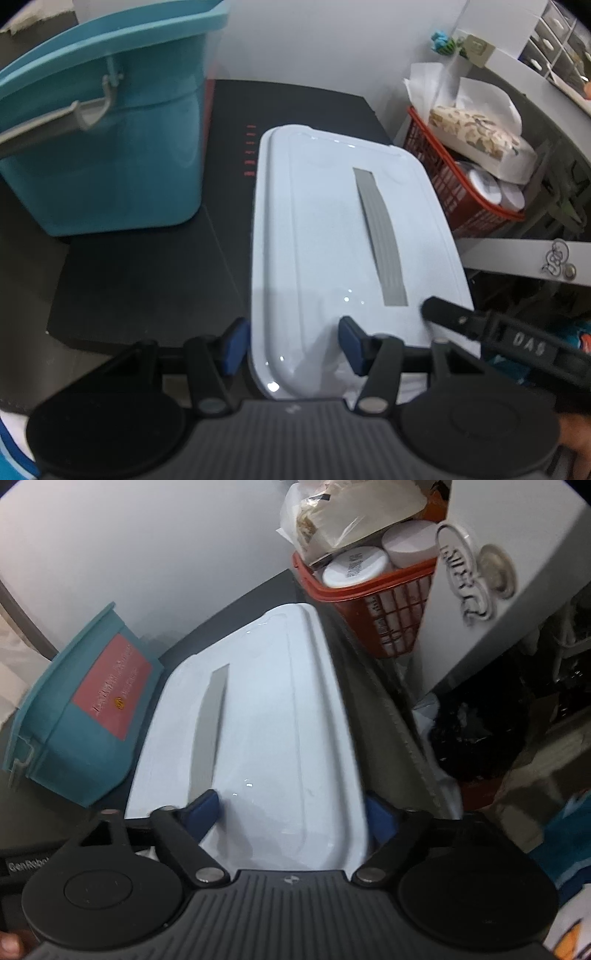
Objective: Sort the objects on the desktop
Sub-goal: 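Close the right gripper on the edge of the white lid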
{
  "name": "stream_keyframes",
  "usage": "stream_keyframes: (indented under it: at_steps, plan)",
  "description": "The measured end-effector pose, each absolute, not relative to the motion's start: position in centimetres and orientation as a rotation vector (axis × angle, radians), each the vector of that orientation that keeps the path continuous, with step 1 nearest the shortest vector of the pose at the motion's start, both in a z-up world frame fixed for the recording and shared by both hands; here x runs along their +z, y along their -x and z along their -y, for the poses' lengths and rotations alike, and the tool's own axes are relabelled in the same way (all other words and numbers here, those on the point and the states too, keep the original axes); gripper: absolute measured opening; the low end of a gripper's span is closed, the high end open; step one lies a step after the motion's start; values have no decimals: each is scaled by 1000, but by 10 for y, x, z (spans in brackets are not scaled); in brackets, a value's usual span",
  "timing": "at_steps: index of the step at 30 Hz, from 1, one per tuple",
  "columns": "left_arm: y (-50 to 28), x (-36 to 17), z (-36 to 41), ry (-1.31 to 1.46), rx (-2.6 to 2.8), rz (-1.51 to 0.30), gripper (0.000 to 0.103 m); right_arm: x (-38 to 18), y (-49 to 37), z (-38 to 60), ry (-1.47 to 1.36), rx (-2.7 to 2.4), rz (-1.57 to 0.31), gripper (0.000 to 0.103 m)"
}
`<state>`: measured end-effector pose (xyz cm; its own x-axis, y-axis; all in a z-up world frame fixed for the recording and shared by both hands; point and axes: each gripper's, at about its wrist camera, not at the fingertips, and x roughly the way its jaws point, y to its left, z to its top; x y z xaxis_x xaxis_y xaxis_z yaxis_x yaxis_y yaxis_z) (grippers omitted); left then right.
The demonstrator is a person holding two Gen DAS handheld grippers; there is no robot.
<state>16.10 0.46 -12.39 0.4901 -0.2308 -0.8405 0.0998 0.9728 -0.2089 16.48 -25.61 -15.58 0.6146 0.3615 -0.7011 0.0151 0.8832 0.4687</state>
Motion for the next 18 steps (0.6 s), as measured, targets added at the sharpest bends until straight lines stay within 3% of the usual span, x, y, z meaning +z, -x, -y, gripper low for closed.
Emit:
stream_keyframes:
  at_steps: [3,18]
  plan:
    - [-161,-123,-6,148,-198,-1043,58,-155,-165,272,-546,185,-917,64]
    - [-142,-111,-33,192,-203,-1055,54,-117,-129,266,-535,282,-885,46]
